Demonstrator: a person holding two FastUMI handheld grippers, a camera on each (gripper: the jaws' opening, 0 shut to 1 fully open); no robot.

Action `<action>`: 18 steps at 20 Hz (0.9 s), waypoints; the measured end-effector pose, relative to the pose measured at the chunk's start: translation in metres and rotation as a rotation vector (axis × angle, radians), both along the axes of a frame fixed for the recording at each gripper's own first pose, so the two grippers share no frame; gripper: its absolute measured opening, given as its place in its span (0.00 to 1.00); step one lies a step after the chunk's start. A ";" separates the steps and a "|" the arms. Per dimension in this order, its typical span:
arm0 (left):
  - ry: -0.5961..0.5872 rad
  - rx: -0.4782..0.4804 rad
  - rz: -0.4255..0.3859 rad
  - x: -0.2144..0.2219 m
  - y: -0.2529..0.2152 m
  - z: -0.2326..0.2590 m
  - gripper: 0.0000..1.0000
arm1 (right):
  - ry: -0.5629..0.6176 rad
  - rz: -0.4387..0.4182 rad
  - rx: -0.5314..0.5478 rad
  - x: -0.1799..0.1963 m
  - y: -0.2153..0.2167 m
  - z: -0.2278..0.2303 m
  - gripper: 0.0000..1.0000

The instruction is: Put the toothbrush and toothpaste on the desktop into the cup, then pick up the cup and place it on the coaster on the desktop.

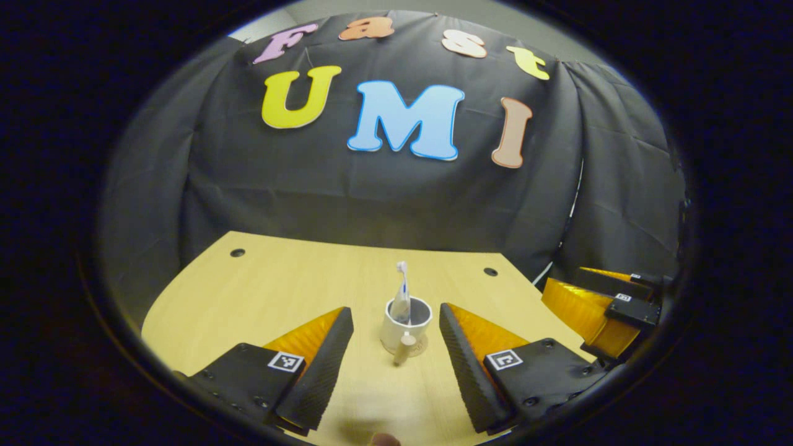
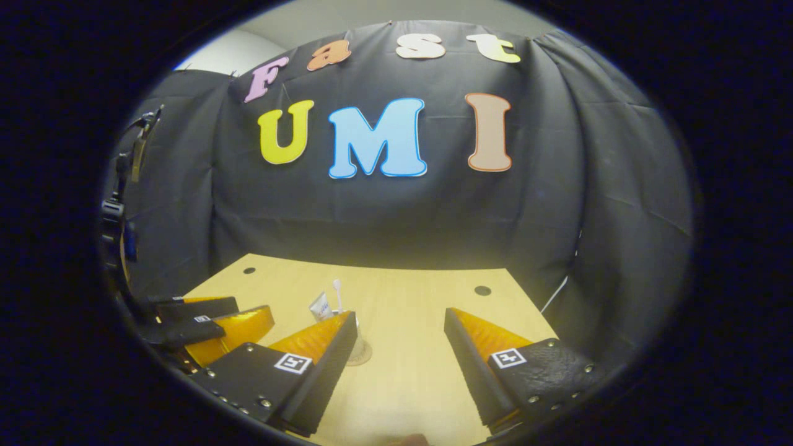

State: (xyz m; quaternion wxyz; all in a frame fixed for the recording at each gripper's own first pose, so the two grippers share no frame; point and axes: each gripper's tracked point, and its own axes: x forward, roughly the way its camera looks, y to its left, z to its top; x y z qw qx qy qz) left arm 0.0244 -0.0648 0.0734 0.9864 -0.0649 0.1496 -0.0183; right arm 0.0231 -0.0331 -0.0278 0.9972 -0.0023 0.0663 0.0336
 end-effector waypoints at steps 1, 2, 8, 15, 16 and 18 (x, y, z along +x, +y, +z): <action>-0.030 0.004 0.008 0.000 0.007 0.010 0.92 | -0.007 -0.007 -0.010 -0.003 0.001 0.001 0.90; -0.058 0.009 0.018 -0.002 0.012 0.020 0.92 | -0.016 -0.013 -0.018 -0.006 0.003 0.003 0.90; -0.153 0.090 0.029 -0.009 0.047 0.043 0.92 | -0.076 -0.065 -0.039 -0.020 0.009 0.017 0.89; -0.207 0.135 -0.008 -0.009 0.059 0.058 0.91 | -0.106 -0.095 -0.037 -0.024 0.013 0.032 0.89; -0.209 0.134 -0.019 -0.009 0.058 0.058 0.92 | -0.107 -0.102 -0.042 -0.024 0.012 0.033 0.90; -0.213 0.136 -0.030 -0.006 0.058 0.059 0.91 | -0.108 -0.112 -0.050 -0.026 0.012 0.036 0.90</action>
